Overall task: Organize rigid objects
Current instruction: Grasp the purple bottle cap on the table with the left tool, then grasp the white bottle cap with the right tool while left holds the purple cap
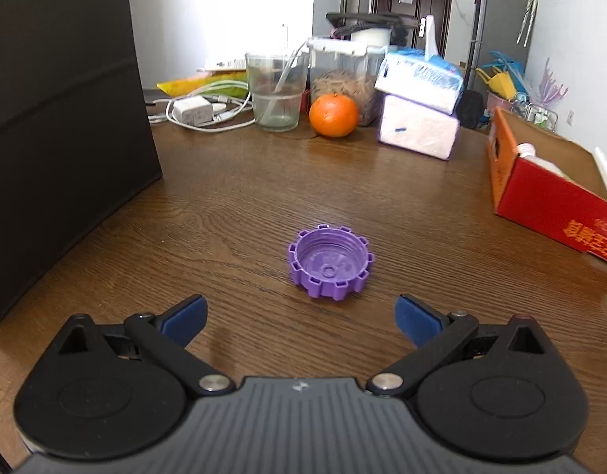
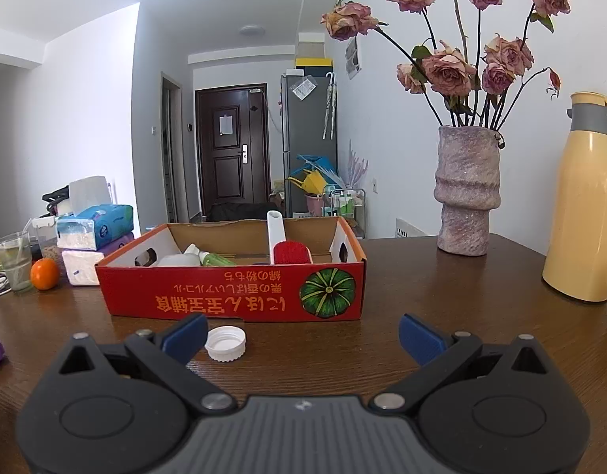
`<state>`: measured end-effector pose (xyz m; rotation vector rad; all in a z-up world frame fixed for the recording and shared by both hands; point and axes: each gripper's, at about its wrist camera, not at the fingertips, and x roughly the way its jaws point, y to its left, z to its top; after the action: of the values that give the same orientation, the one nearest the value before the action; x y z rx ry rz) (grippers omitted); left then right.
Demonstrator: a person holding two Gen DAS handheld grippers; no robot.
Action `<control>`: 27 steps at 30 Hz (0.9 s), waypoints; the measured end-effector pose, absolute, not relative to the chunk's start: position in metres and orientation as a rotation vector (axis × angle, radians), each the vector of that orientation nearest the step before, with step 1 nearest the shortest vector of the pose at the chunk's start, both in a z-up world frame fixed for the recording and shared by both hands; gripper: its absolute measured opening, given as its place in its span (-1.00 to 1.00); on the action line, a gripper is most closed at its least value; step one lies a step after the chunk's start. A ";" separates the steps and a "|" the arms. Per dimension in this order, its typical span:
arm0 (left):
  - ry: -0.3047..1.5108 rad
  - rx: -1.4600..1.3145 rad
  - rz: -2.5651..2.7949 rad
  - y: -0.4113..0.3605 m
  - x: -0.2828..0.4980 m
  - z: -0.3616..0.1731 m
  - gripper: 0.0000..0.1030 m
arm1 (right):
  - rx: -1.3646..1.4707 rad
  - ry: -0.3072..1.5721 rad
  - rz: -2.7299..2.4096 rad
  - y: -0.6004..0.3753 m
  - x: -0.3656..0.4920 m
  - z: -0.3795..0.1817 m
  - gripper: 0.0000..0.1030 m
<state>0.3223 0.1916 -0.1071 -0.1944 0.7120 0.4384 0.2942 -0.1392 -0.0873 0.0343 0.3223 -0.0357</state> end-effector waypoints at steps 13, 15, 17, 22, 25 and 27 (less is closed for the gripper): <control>0.728 -0.176 0.427 0.205 0.359 -0.114 0.33 | -0.004 0.381 0.007 -0.125 0.309 -0.095 1.00; 0.718 -0.171 0.411 0.206 0.359 -0.113 0.07 | -0.005 0.399 0.015 -0.121 0.316 -0.096 1.00; 0.715 -0.180 0.398 0.207 0.359 -0.112 0.07 | -0.012 0.416 0.018 -0.115 0.323 -0.099 1.00; 0.699 -0.168 0.411 0.208 0.360 -0.109 0.07 | -0.025 0.449 0.026 -0.103 0.340 -0.103 1.00; 0.680 -0.168 0.416 0.209 0.357 -0.104 0.07 | -0.029 0.471 0.029 -0.097 0.351 -0.105 1.00; 0.665 -0.164 0.416 0.209 0.355 -0.101 0.07 | -0.030 0.482 0.030 -0.095 0.357 -0.106 1.00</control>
<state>0.3548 0.2093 -0.1008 -0.1642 0.6649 0.4156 0.3571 -0.0946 -0.1055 -0.0302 0.4820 0.0302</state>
